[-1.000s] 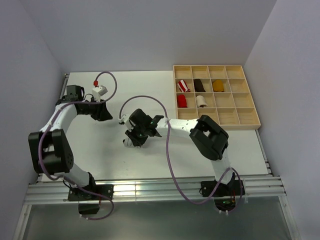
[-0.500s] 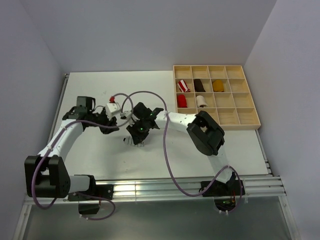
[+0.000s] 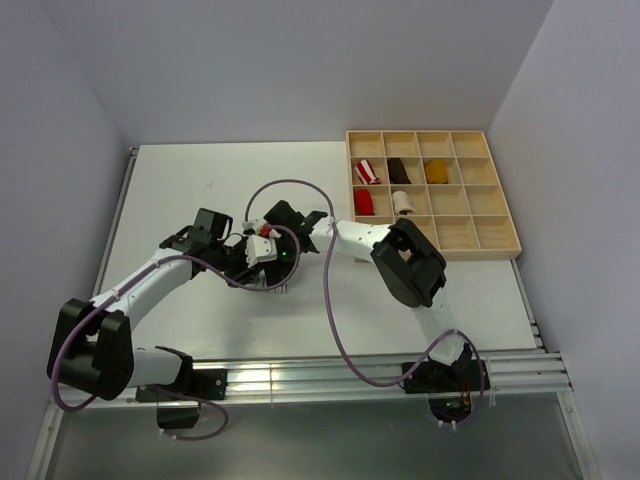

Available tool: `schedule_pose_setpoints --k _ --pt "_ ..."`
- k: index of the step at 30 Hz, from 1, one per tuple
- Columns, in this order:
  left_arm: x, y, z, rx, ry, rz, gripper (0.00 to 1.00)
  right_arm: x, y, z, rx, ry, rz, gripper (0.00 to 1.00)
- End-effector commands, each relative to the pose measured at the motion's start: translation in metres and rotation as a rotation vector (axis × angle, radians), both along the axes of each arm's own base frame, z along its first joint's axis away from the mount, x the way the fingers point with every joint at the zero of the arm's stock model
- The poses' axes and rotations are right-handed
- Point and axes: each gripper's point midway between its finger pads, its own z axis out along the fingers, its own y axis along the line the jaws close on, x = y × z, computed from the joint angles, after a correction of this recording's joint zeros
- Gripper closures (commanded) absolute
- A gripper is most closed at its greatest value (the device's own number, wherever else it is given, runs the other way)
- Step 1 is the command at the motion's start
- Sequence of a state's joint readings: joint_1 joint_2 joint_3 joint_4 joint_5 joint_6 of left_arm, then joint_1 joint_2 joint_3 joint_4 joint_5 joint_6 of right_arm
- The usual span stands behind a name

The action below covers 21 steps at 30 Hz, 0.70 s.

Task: Roll the socks
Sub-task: Roll the sock at the center of the board.

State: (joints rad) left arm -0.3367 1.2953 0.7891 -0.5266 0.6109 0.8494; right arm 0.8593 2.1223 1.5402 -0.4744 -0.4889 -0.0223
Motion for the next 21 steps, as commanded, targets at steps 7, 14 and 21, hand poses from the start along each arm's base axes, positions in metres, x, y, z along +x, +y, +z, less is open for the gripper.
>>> schedule_pose_setpoints --k 7,14,21 --pt "0.010 -0.014 -0.012 -0.001 -0.010 -0.036 0.57 0.000 -0.017 -0.023 -0.075 0.075 -0.021 0.84" --pt "0.007 -0.018 -0.024 -0.012 0.030 -0.036 0.57 0.002 -0.018 -0.026 -0.074 0.090 -0.028 0.84" --pt "0.007 -0.021 -0.033 -0.026 0.068 -0.016 0.58 0.002 -0.017 -0.028 -0.068 0.099 -0.032 0.84"
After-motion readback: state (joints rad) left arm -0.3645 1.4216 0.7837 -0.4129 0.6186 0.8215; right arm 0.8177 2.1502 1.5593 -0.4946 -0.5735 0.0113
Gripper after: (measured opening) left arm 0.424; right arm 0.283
